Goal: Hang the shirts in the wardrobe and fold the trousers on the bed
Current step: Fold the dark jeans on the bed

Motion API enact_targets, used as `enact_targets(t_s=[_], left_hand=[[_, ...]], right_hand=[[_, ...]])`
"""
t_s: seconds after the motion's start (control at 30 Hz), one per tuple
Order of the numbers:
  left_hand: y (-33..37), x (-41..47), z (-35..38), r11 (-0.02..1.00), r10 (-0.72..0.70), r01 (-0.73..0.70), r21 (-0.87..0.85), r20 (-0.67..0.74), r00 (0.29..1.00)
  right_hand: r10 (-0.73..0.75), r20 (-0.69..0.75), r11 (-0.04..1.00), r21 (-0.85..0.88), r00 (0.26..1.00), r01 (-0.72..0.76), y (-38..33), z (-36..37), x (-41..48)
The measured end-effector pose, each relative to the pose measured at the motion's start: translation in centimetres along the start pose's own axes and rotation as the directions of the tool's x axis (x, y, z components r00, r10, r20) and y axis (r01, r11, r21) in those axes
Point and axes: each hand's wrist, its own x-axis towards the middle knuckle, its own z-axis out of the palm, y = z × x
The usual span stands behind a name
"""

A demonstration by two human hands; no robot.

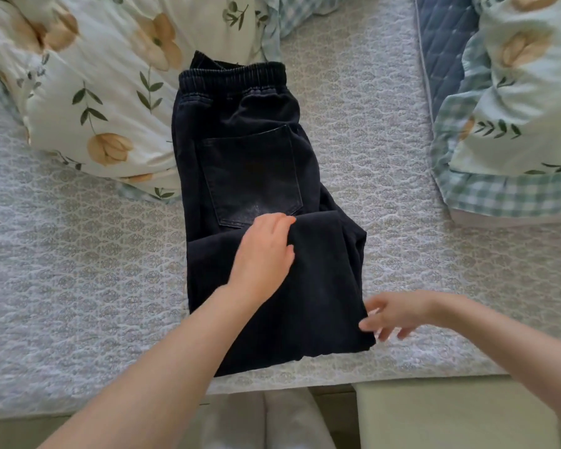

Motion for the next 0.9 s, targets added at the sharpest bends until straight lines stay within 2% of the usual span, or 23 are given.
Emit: enact_targets(t_s=[0.07, 0.13, 0.23, 0.33, 0.4, 0.47, 0.57, 0.67, 0.7, 0.77, 0.83, 0.9], left_hand=[[0.8, 2.1, 0.9, 0.999, 0.015, -0.019, 0.039, 0.108, 0.994], [1.0, 3.5, 1.7, 0.993, -0.011, -0.008, 0.118, 0.163, 0.987], [1.3, 4.2, 2.3, 0.987, -0.091, 0.062, 0.149, 0.195, 0.977], [2.0, 3.8, 2.1, 0.992, -0.125, 0.128, -0.001, 0.208, 0.97], [2.4, 2.9, 1.4, 0.996, -0.067, 0.077, -0.035, 0.224, 0.972], [2.2, 1.2, 0.9, 0.998, 0.032, -0.02, -0.055, 0.227, 0.973], [1.4, -1.9, 0.2, 0.985, 0.171, -0.16, -0.071, 0.192, 0.966], [0.6, -4.1, -0.7, 0.964, 0.257, -0.244, -0.109, 0.138, 0.956], [0.5, -4.6, -1.1, 0.958, 0.272, -0.256, -0.132, 0.123, 0.954], [0.5, -5.2, -1.8, 0.947, 0.296, -0.279, -0.161, 0.094, 0.951], [0.7, -5.3, -2.4, 0.936, 0.334, -0.318, -0.151, 0.097, 0.937], [1.0, -4.9, -2.7, 0.933, 0.353, -0.338, -0.126, 0.122, 0.928]], right_hand=[[-0.017, -0.12, 1.0, 0.003, 0.993, 0.017, -0.1, -1.6, -0.2], [-0.051, -0.297, 0.996, 0.051, 0.954, 0.069, -0.5, -3.0, -0.2], [-0.098, -0.571, 0.993, 0.003, 0.815, 0.122, -1.4, -4.8, 0.4], [-0.124, -0.711, 0.991, -0.048, 0.693, 0.128, -2.7, -5.8, 1.3], [-0.122, -0.72, 0.969, 0.061, 0.683, 0.238, -3.9, -6.0, 1.6], [-0.156, -0.69, 0.937, 0.122, 0.707, 0.327, -4.9, -5.8, 1.7], [-0.18, -0.695, 0.969, -0.005, 0.697, 0.246, -5.6, -5.6, 1.8], [-0.22, -0.792, 0.975, -0.186, 0.57, 0.118, -6.7, -4.5, 1.4], [-0.264, -0.815, 0.963, -0.254, 0.516, 0.092, -7.4, -3.8, 1.0], [-0.365, -0.812, 0.924, -0.374, 0.455, 0.074, -9.0, -2.1, 0.5], [-0.426, -0.766, 0.898, -0.421, 0.481, 0.127, -10.2, -1.0, 0.7], [-0.402, -0.706, 0.913, -0.36, 0.583, 0.192, -11.2, -0.9, 1.2]])
